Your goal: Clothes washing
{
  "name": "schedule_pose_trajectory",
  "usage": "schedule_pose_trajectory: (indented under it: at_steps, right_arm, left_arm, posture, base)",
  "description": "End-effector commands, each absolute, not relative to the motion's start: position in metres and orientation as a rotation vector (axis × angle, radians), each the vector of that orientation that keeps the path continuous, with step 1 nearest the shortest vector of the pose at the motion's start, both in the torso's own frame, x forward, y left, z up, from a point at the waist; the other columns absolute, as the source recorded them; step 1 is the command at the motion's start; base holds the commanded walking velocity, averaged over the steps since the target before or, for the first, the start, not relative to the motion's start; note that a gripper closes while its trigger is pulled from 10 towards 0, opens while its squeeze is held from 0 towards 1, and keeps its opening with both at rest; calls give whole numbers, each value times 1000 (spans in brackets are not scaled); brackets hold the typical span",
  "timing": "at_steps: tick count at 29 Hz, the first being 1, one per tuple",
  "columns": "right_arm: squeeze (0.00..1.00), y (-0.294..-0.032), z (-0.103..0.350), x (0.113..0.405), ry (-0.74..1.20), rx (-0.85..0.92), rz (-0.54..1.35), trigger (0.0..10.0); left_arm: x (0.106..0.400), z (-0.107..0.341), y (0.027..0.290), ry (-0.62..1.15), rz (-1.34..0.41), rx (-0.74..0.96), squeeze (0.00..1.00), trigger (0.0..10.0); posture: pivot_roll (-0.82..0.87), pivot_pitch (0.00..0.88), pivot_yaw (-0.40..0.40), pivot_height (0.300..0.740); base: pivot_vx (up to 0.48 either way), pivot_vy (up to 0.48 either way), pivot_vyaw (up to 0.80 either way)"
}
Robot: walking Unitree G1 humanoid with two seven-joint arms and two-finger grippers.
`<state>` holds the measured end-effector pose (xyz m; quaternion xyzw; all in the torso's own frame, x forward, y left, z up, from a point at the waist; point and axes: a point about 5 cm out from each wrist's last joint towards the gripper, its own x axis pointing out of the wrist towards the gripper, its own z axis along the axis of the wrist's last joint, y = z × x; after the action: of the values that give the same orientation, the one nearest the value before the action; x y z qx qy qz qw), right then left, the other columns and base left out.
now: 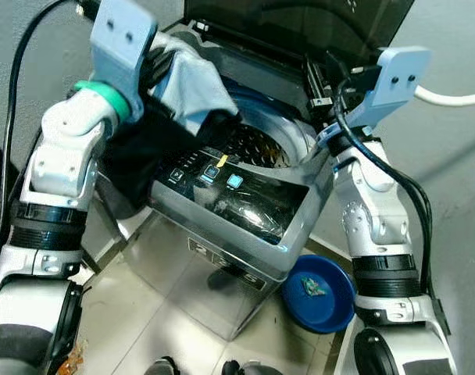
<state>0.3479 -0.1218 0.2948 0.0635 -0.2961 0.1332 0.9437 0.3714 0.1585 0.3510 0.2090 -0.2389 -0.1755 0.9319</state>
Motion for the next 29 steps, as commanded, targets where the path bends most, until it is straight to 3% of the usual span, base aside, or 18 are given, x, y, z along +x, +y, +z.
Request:
schedule_pose_trajectory:
  at_steps: [1, 3, 4, 5, 7, 9, 11, 13, 14, 19, 22, 23, 24, 29]
  right_arm:
    - [0, -124, 294, 347, -600, 125, 264, 10000]
    - [0, -125, 294, 347, -600, 123, 262, 10000]
    - [0, -126, 295, 346, -602, 121, 258, 10000]
    - [0, -126, 295, 346, -602, 121, 258, 10000]
    - [0, -127, 295, 346, -604, 120, 251, 10000]
    - [0, -127, 295, 346, -604, 120, 251, 10000]
    - [0, -127, 295, 345, -604, 122, 251, 10000]
    - [0, -127, 295, 345, -604, 122, 251, 10000]
    - [0, -126, 295, 345, -604, 124, 252, 10000]
    - [0, -126, 295, 345, -603, 125, 253, 10000]
    - [0, -126, 295, 344, -603, 124, 255, 10000]
    - [0, -126, 295, 344, -602, 125, 256, 10000]
    - [0, -126, 295, 344, -601, 125, 258, 10000]
    - [0, -125, 295, 345, -600, 126, 261, 10000]
  left_arm:
    - [370, 356, 154, -533, -365, 451, 0, 10000]
    - [371, 373, 149, -614, -347, 482, 0, 10000]
    - [369, 399, 142, -750, -255, 618, 0, 10000]
    - [369, 399, 142, -750, -255, 618, 0, 10000]
    - [366, 423, 128, -907, -175, 808, 0, 10000]
    - [366, 423, 128, -907, -175, 808, 0, 10000]
    - [384, 392, 122, -717, -358, 743, 0, 10000]
    - [384, 392, 122, -717, -358, 743, 0, 10000]
    - [391, 368, 121, -586, -462, 675, 0, 10000]
    - [397, 338, 119, -431, -584, 570, 0, 10000]
    - [398, 314, 120, -305, -643, 413, 0, 10000]
    - [397, 309, 121, -294, -655, 361, 263, 10000]
    - [396, 308, 122, -306, -653, 337, 1000, 10000]
    - [394, 309, 124, -334, -657, 312, 1000, 10000]
  posture:
    - [68, 96, -28, 740]
    - [54, 95, -26, 740]
    - [48, 94, -23, 740]
    - [48, 94, -23, 740]
    - [48, 96, -21, 740]
    - [48, 96, -21, 740]
    - [49, 97, -21, 740]
    - [49, 97, -21, 740]
    - [49, 99, -22, 740]
    - [51, 100, -23, 740]
    - [57, 100, -26, 740]
    - [57, 100, -26, 740]
    - [61, 98, -29, 740]
    - [63, 96, -30, 740]
  base:
    - [0, 0, 0]
    - [0, 0, 0]
    - [0, 0, 0]
    - [0, 0, 0]
    - [0, 0, 0]
    - [0, 0, 0]
    - [0, 0, 0]
    - [0, 0, 0]
    - [0, 0, 0]
    - [0, 0, 0]
    - [0, 0, 0]
    - [0, 0, 0]
    - [0, 0, 0]
    - [0, 0, 0]
